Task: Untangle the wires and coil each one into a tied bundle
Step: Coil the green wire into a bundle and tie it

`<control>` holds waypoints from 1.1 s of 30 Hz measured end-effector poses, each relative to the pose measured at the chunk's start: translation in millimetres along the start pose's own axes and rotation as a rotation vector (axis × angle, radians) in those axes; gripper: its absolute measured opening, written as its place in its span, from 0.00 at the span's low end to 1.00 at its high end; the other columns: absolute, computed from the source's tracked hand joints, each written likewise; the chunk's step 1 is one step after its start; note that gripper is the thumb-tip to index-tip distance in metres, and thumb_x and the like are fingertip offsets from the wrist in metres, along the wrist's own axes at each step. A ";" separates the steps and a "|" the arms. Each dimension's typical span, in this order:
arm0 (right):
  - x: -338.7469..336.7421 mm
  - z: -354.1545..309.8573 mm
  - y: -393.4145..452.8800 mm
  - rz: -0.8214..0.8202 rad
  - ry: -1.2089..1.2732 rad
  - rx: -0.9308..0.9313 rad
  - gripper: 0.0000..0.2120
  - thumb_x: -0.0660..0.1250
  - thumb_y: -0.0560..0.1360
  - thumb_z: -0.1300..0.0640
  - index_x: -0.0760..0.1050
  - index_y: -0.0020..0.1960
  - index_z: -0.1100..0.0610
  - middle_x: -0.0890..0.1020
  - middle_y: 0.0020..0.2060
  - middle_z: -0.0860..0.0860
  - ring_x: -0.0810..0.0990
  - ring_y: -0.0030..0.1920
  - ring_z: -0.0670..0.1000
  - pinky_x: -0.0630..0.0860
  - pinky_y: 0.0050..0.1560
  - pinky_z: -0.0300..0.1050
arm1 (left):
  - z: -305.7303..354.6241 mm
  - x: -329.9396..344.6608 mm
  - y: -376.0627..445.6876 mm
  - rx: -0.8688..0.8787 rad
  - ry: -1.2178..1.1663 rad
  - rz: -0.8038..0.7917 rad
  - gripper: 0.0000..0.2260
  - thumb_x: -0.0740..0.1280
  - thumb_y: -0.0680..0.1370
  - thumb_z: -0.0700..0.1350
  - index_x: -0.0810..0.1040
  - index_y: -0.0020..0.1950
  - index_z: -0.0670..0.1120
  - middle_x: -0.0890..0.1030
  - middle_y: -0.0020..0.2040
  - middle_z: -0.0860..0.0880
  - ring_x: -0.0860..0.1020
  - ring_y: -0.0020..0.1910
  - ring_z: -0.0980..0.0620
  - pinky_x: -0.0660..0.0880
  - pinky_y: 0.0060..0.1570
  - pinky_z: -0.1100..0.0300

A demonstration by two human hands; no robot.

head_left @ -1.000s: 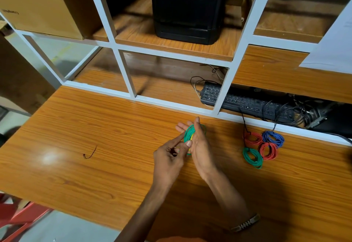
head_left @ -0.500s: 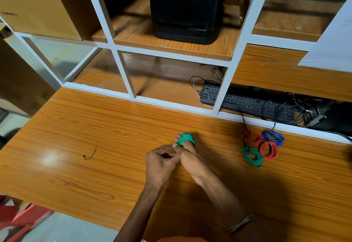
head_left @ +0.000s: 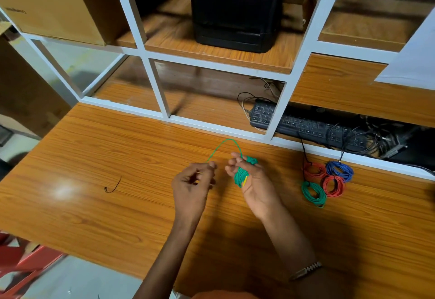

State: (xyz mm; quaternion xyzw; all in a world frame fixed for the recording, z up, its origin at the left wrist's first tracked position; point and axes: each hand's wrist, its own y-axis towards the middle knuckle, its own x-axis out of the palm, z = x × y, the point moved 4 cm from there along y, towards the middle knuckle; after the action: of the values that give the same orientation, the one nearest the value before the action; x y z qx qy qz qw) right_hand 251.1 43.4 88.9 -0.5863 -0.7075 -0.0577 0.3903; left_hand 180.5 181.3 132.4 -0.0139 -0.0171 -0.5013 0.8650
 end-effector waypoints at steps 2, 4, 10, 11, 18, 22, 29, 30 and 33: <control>2.9 -7.7 -9.7 -0.096 0.168 0.093 0.10 0.63 0.77 0.66 0.80 0.54 0.68 0.80 0.36 0.55 0.79 0.35 0.49 0.79 0.40 0.42 | -25.8 -4.3 13.0 -0.253 -0.102 0.065 0.08 0.66 0.82 0.44 0.82 0.46 0.49 0.82 0.38 0.47 0.79 0.33 0.51 0.75 0.36 0.58; 8.0 -6.5 -19.0 -0.191 0.183 0.180 0.10 0.62 0.77 0.64 0.81 0.52 0.67 0.77 0.33 0.53 0.75 0.30 0.49 0.75 0.38 0.43 | -42.1 4.3 16.1 -0.543 -0.125 -0.113 0.12 0.62 0.85 0.51 0.81 0.50 0.48 0.82 0.41 0.47 0.80 0.33 0.54 0.76 0.38 0.60; 14.2 8.3 -31.8 -0.261 0.035 0.316 0.11 0.61 0.76 0.63 0.83 0.44 0.63 0.73 0.27 0.51 0.72 0.23 0.47 0.75 0.36 0.42 | -43.5 36.2 -2.7 -0.737 -0.341 -0.405 0.21 0.61 0.84 0.53 0.73 0.31 0.51 0.78 0.29 0.49 0.72 0.23 0.55 0.69 0.29 0.63; 13.5 6.9 -31.7 -0.271 0.017 0.321 0.11 0.61 0.76 0.62 0.82 0.44 0.63 0.73 0.27 0.51 0.72 0.23 0.47 0.74 0.36 0.42 | -41.2 34.9 -1.8 -0.724 -0.340 -0.426 0.19 0.61 0.83 0.49 0.72 0.31 0.51 0.79 0.30 0.47 0.75 0.24 0.52 0.71 0.29 0.63; 9.3 -8.2 -26.0 -0.260 -0.142 0.380 0.15 0.67 0.77 0.56 0.79 0.37 0.65 0.71 0.18 0.51 0.66 0.14 0.45 0.70 0.22 0.35 | -39.9 15.4 3.8 -0.631 -0.513 -0.686 0.11 0.70 0.73 0.41 0.83 0.53 0.39 0.82 0.53 0.37 0.82 0.55 0.41 0.76 0.64 0.46; 20.6 -2.8 -27.6 -0.313 -0.218 0.429 0.26 0.62 0.83 0.45 0.81 0.36 0.62 0.72 0.17 0.51 0.64 0.12 0.45 0.65 0.18 0.34 | -41.2 17.7 2.0 -0.577 -0.513 -0.683 0.21 0.76 0.75 0.57 0.82 0.54 0.40 0.84 0.49 0.38 0.84 0.50 0.38 0.79 0.58 0.45; 28.0 21.4 -25.9 -0.370 -0.380 0.525 0.44 0.52 0.80 0.30 0.80 0.44 0.73 0.81 0.27 0.62 0.74 0.16 0.50 0.67 0.15 0.36 | -42.5 24.5 -0.9 -0.577 -0.298 -0.510 0.17 0.72 0.79 0.52 0.79 0.41 0.39 0.75 0.24 0.40 0.79 0.21 0.44 0.74 0.21 0.59; 29.2 23.0 -25.8 -0.361 -0.374 0.514 0.44 0.51 0.81 0.31 0.81 0.43 0.71 0.82 0.29 0.63 0.76 0.18 0.51 0.68 0.15 0.37 | -41.7 24.8 -0.2 -0.562 -0.291 -0.468 0.15 0.73 0.79 0.50 0.79 0.40 0.40 0.74 0.23 0.40 0.78 0.18 0.45 0.71 0.18 0.62; 31.7 22.3 -26.2 -0.317 -0.361 0.456 0.39 0.50 0.83 0.35 0.85 0.41 0.63 0.83 0.30 0.63 0.80 0.21 0.52 0.72 0.16 0.38 | -38.3 26.6 1.2 -0.505 -0.274 -0.423 0.17 0.74 0.78 0.49 0.76 0.34 0.42 0.72 0.20 0.43 0.73 0.14 0.48 0.65 0.15 0.65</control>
State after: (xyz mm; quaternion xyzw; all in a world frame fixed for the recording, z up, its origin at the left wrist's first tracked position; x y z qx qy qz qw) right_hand 217.1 72.2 103.1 -0.3672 -0.8422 0.1471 0.3663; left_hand 195.4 157.3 95.2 -0.2904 -0.0108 -0.6512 0.7010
